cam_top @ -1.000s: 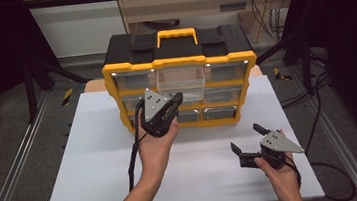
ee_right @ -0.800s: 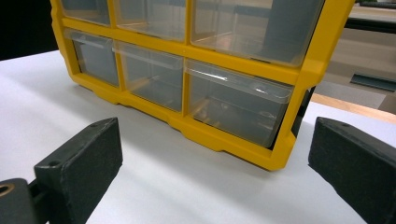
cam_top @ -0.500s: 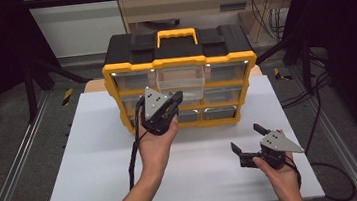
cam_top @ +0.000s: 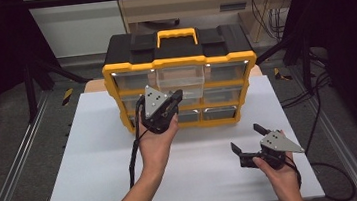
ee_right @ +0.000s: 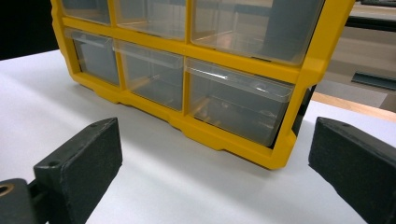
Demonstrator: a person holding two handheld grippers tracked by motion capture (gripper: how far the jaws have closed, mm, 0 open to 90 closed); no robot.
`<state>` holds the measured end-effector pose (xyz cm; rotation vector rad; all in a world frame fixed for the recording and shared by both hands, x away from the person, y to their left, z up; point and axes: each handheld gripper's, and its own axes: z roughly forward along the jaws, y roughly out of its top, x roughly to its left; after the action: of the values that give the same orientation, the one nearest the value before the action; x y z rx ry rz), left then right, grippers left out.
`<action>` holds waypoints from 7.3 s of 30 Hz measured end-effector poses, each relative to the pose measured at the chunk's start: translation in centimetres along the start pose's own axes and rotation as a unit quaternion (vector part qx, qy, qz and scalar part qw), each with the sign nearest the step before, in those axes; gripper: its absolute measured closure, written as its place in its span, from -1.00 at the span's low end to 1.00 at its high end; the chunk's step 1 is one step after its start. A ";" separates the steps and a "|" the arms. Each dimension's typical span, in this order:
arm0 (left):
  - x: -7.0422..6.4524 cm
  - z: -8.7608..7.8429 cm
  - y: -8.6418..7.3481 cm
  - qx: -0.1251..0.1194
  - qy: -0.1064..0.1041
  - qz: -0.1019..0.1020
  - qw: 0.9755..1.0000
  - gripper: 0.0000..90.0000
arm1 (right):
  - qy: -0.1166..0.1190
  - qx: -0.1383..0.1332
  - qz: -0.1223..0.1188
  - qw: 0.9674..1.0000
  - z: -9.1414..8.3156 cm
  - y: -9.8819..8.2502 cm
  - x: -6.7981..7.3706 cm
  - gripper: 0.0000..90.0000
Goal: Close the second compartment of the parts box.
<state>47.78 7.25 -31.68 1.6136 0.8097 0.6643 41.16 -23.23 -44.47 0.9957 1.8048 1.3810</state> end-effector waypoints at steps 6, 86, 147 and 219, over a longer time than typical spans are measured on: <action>0.2 0.2 0.0 0.000 0.000 0.000 1.000 1.00 | -0.001 0.000 -0.001 1.000 0.0 0.0 0.0 -0.93; 2.1 3.1 0.8 0.010 0.026 0.014 1.000 0.99 | 0.006 0.003 -0.002 1.000 0.2 -0.1 0.2 -0.93; 2.9 3.5 1.1 0.012 0.035 0.011 0.999 1.00 | 0.004 0.003 0.001 1.000 0.1 0.0 0.2 -0.93; 3.3 -0.1 1.7 0.000 -0.002 -0.012 1.000 0.99 | 0.001 0.007 -0.012 1.000 0.1 0.0 0.2 -0.93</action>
<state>49.95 9.79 -30.05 1.6023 0.8257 0.6432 41.17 -23.01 -44.55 0.9760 1.8243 1.3573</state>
